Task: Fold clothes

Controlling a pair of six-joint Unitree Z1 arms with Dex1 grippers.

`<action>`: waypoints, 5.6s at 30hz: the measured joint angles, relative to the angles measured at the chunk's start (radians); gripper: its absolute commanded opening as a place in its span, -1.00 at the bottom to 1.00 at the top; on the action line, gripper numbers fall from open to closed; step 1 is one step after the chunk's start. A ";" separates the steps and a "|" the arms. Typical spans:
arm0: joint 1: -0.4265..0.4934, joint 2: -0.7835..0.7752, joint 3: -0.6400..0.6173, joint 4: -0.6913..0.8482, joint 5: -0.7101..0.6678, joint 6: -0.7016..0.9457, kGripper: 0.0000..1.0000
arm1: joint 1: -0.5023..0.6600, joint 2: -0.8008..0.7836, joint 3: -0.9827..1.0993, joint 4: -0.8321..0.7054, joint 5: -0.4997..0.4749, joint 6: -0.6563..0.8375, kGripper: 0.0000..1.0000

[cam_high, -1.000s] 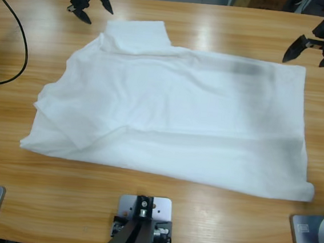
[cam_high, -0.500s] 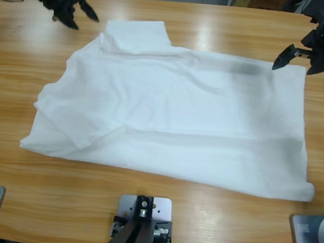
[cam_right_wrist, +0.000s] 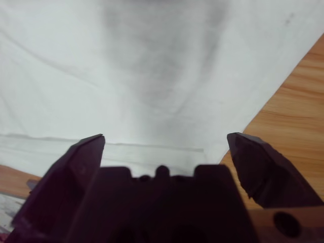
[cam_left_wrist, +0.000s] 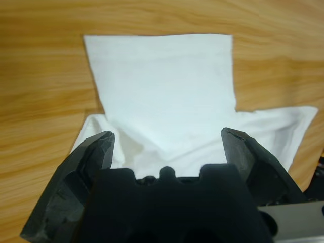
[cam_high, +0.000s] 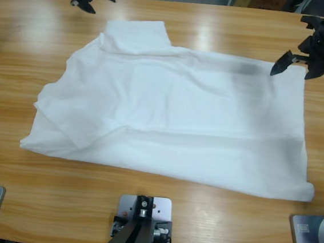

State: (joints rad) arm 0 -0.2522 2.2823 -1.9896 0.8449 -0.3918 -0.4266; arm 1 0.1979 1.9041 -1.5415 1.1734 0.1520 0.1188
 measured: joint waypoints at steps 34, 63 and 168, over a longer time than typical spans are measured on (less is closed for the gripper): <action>-0.009 0.032 0.134 -0.143 -0.029 -0.105 0.82 | 0.000 0.020 0.005 -0.008 0.000 -0.005 0.96; -0.039 0.076 0.057 -0.049 0.007 -0.117 0.81 | 0.000 0.021 0.025 -0.035 0.002 -0.005 0.96; -0.070 0.403 -0.658 0.653 0.141 -0.070 -1.00 | -0.342 0.051 0.011 -0.183 0.231 -0.015 0.26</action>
State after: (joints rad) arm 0 -0.3221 2.6856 -2.6478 1.4983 -0.2512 -0.4970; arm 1 -0.1437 1.9546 -1.5309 0.9907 0.3832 0.1036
